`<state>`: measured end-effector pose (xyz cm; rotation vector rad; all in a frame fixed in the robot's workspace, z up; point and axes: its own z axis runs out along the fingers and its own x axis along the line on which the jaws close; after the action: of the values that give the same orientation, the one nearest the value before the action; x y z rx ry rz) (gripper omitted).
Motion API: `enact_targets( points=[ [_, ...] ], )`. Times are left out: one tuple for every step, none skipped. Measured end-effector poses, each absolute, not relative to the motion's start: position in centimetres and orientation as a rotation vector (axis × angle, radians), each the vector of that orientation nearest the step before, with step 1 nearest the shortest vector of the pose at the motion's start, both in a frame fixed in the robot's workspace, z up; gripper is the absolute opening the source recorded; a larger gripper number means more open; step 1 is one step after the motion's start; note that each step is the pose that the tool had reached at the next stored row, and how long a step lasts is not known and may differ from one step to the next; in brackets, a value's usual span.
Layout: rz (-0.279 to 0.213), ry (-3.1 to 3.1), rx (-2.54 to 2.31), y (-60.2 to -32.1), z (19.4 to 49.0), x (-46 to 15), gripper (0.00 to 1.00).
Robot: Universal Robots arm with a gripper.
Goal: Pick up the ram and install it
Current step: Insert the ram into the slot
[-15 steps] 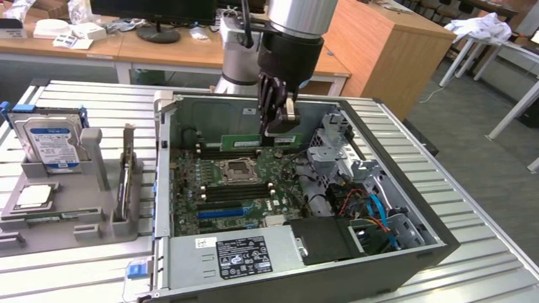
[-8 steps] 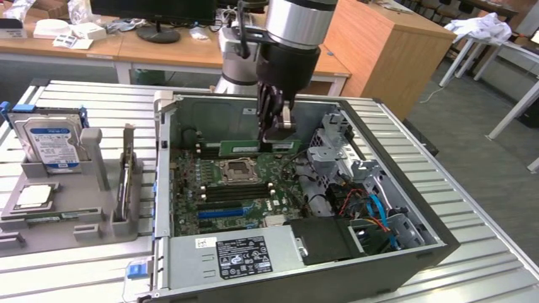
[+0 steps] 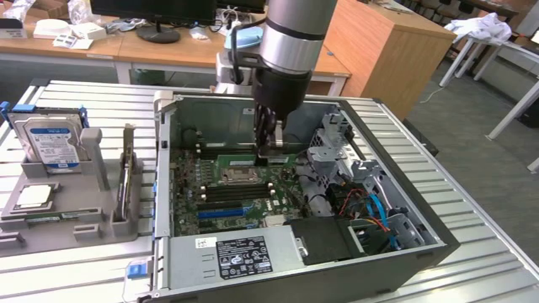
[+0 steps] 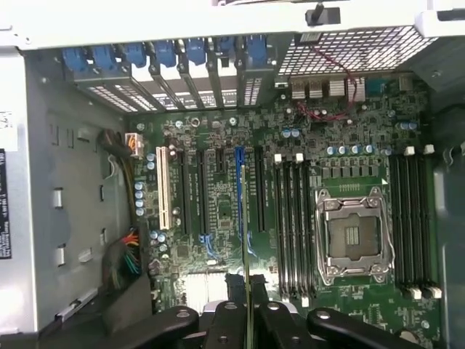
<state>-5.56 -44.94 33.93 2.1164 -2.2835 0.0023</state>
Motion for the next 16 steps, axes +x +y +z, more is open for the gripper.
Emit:
enact_targets(
  points=[
    [0.002, -2.284, 2.116, -44.9, 33.8, -5.6, 0.14],
    [0.002, -2.283, 2.116, -44.9, 33.6, -5.6, 0.14],
    [0.002, -2.284, 2.116, -44.9, 33.4, -5.6, 0.14],
    [0.002, -2.284, 2.116, -44.9, 33.2, -5.6, 0.14],
    [0.002, -2.284, 2.116, -44.8, 33.0, -5.6, 0.14],
    [0.002, -2.284, 2.116, -44.6, 32.8, -5.6, 0.14],
    [0.002, -2.284, 2.116, -44.2, 32.7, -5.6, 0.14],
    [0.002, -2.284, 2.116, -43.9, 32.5, -5.6, 0.14],
    [0.002, -2.284, 2.116, -43.5, 32.3, -5.6, 0.14],
    [0.002, -2.284, 2.116, -43.1, 32.1, -5.6, 0.14],
    [0.002, -2.284, 2.116, -42.7, 31.9, -5.6, 0.14],
    [0.002, -2.284, 2.116, -42.3, 31.7, -5.6, 0.14],
    [0.002, -2.284, 2.116, -42.0, 31.6, -5.6, 0.14],
    [0.002, -2.284, 2.116, -41.7, 31.4, -5.6, 0.14],
    [0.002, -2.284, 2.116, -41.5, 31.2, -5.6, 0.14],
    [0.002, -2.284, 2.116, -41.3, 31.0, -5.6, 0.14]
  ],
)
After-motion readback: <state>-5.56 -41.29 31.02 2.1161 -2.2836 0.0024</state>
